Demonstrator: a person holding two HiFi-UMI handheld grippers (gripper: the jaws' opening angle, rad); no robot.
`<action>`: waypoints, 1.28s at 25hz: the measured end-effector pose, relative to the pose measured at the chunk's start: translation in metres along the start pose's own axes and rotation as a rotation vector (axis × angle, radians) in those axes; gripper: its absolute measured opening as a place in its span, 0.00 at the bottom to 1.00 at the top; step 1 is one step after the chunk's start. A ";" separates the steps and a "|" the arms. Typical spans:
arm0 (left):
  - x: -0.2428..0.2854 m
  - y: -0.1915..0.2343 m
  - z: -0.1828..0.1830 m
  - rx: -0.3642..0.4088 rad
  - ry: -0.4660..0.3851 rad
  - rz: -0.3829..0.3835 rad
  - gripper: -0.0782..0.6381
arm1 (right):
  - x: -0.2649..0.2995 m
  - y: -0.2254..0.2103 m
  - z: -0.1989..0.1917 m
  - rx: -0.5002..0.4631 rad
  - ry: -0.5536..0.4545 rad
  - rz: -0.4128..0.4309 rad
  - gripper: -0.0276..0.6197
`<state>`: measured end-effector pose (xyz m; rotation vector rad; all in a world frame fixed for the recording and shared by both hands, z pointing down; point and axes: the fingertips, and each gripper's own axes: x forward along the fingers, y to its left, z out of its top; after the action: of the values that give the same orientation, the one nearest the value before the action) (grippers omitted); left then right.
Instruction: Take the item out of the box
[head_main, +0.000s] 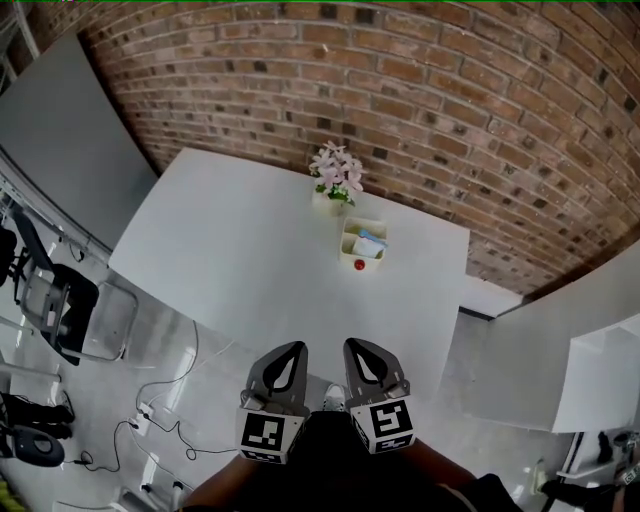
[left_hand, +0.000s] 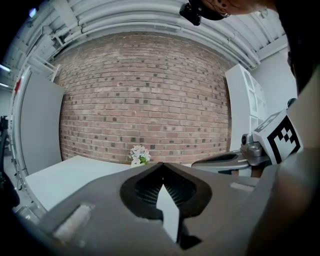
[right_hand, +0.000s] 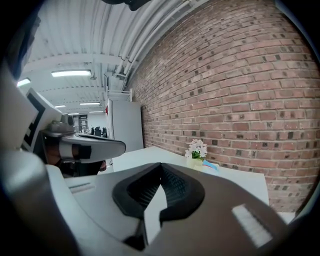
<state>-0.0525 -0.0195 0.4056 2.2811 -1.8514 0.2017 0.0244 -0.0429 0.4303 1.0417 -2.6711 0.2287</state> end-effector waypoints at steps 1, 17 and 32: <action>0.004 -0.002 0.000 0.002 0.008 -0.004 0.12 | 0.000 -0.003 -0.001 0.005 -0.001 -0.002 0.05; 0.077 -0.009 0.005 0.022 0.034 -0.155 0.12 | 0.029 -0.062 -0.008 0.039 0.034 -0.145 0.05; 0.135 0.011 -0.005 0.036 0.069 -0.249 0.12 | 0.079 -0.088 -0.016 0.034 0.107 -0.208 0.05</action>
<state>-0.0352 -0.1488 0.4422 2.4684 -1.5255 0.2732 0.0312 -0.1540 0.4742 1.2700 -2.4509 0.2796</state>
